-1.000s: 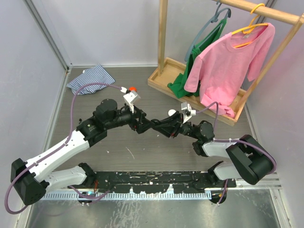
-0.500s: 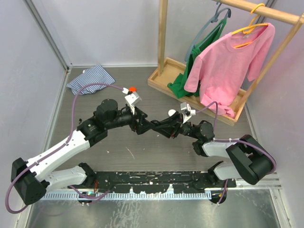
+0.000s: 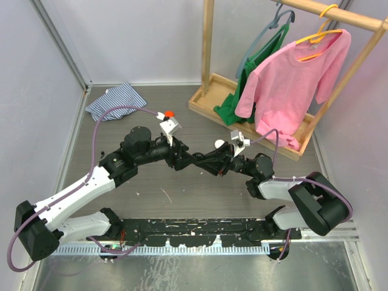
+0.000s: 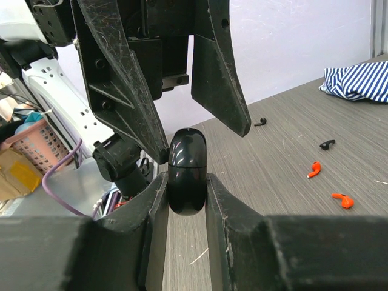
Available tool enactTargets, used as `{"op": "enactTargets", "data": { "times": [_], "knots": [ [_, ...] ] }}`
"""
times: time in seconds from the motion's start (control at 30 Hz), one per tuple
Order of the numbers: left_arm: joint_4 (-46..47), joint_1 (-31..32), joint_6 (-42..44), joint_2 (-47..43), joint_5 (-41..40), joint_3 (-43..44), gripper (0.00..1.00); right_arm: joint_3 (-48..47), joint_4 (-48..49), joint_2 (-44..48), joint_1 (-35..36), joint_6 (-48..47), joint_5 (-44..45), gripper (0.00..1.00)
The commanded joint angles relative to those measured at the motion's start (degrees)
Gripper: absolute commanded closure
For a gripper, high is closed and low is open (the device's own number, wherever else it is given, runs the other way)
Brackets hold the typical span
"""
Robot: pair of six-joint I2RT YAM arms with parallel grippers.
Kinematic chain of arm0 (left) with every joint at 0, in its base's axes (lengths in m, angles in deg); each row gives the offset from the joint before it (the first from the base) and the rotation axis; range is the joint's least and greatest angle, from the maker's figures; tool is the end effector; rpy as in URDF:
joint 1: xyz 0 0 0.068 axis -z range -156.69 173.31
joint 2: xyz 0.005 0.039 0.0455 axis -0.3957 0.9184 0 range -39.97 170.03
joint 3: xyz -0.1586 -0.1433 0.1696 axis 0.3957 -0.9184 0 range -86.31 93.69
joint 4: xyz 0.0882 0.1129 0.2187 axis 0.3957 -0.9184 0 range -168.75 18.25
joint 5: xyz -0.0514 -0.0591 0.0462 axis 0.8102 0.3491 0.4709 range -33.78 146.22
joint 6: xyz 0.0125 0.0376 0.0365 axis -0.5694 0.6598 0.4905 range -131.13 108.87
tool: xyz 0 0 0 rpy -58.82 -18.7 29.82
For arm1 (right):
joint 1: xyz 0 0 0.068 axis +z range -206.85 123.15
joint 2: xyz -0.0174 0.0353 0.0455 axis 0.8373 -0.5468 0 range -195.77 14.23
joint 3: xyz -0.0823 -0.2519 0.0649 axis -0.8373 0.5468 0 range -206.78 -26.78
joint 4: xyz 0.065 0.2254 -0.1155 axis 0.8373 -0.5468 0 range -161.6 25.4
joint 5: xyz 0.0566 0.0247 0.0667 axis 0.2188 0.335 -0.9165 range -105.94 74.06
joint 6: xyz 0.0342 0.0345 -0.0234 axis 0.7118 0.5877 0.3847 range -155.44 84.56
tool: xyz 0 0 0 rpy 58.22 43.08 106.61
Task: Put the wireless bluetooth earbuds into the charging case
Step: Open the charging case.
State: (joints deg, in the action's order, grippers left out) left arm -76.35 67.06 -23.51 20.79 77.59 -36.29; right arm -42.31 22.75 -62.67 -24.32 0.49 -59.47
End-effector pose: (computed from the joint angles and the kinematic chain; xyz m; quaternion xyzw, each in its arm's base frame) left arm 0.1688 -0.1798 0.3290 0.3194 0.7219 -0.4105 0.4565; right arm 0.1723 0.1390 0.2280 -0.2997 0.5014 0.6055 0.5405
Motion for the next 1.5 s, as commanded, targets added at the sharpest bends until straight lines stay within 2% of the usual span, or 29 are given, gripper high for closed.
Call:
{"op": "enactTargets", "data": {
  "times": [0.0,0.4,0.9,1.07,1.37,1.47],
  "knots": [
    [1.34,-0.56,0.58,-2.01,-3.23,0.63,0.39,-2.05,9.69,0.88,-0.06,0.09,-1.62,0.83],
    [0.05,-0.92,-0.69,-2.93,-5.63,1.96,0.38,-2.40,9.72,0.79,-0.07,0.12,-2.70,0.83],
    [-1.49,-1.12,-0.80,-4.16,-5.43,2.77,0.28,-2.15,9.72,-0.08,-0.10,-1.06,-2.34,0.83],
    [-4.65,-2.38,-0.35,-5.94,-6.02,3.22,0.27,-1.65,9.69,-0.35,-0.07,-3.29,-2.13,0.83],
    [-15.04,-4.17,-0.55,-7.45,-13.19,5.03,0.26,-0.47,9.69,-1.41,-0.02,-9.79,-2.11,0.82],
    [-15.82,-4.48,-0.30,-8.51,-10.03,4.16,0.24,-0.83,9.69,-2.19,-0.01,-10.14,-3.18,0.81]
  ]
}}
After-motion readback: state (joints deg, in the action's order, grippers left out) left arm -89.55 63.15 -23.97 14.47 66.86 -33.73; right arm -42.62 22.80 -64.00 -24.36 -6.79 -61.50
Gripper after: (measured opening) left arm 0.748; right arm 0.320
